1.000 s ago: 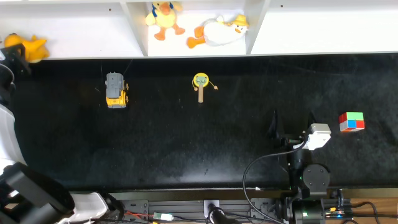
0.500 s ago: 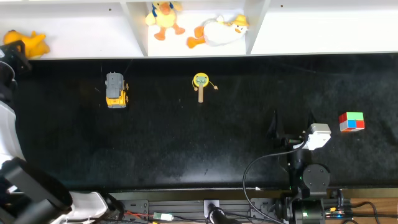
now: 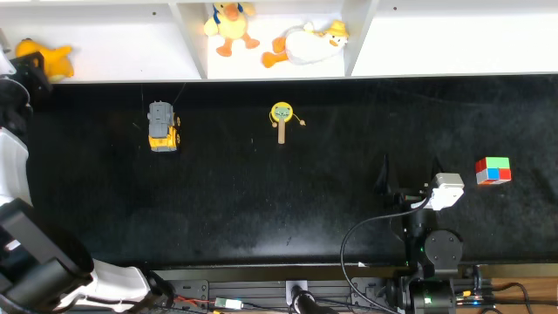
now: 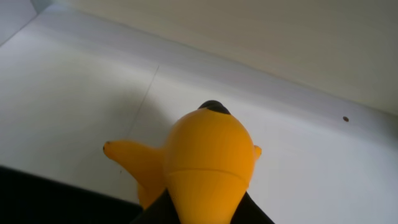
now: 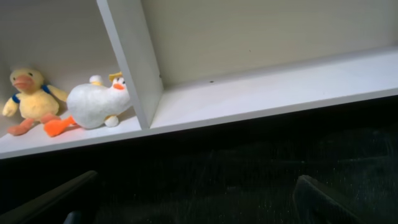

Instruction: Store Toys

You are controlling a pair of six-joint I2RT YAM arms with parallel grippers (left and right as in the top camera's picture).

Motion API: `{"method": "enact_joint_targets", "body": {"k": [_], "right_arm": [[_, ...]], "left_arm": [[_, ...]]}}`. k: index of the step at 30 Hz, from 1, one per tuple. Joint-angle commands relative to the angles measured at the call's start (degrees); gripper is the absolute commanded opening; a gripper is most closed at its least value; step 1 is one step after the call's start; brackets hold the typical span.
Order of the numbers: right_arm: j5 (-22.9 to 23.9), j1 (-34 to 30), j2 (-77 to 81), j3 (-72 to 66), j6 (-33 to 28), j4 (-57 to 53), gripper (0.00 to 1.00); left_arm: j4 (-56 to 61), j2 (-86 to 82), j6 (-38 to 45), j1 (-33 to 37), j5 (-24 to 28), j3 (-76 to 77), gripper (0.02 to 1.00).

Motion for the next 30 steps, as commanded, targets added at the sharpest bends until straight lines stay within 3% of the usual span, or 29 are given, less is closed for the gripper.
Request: {"method": "enact_joint_targets", "body": {"k": [1,6,9,11,14,16,30], "right_arm": [[-0.4,-0.2,-0.6,-0.8,-0.2,0.3,0.996],[-0.4,-0.2,-0.6,-0.8,-0.2,0.3,0.996],[-0.4,-0.2,-0.6,-0.8,-0.2,0.3,0.996],[-0.4,-0.2,-0.6,-0.8,-0.2,0.3,0.993],[-0.4,-0.2,-0.6,-0.8,-0.2,0.3,0.996],[-0.4,-0.2,-0.6,-0.8,-0.2,0.3,0.996],[-0.4,-0.2,-0.6,-0.8,-0.2,0.3,0.996]], "left_arm": [[1.4,2.4,-0.4,-1.3,-0.2,1.3,0.110],[1.7,3.3,-0.4,-1.7,-0.4,1.3,0.211],[2.3,3.3,-0.4,-1.8,-0.4,1.3,0.601],[2.4,3.3,-0.4,-1.7,-0.4,1.3,0.774],[2.4,3.3,-0.4,-1.7,-0.4,1.3,0.849],[2.4,3.3,-0.4,-1.8,-1.0,1.3,0.978],[1.5,1.9,-0.4,-2.1,-3.2,1.3,0.998]]}}
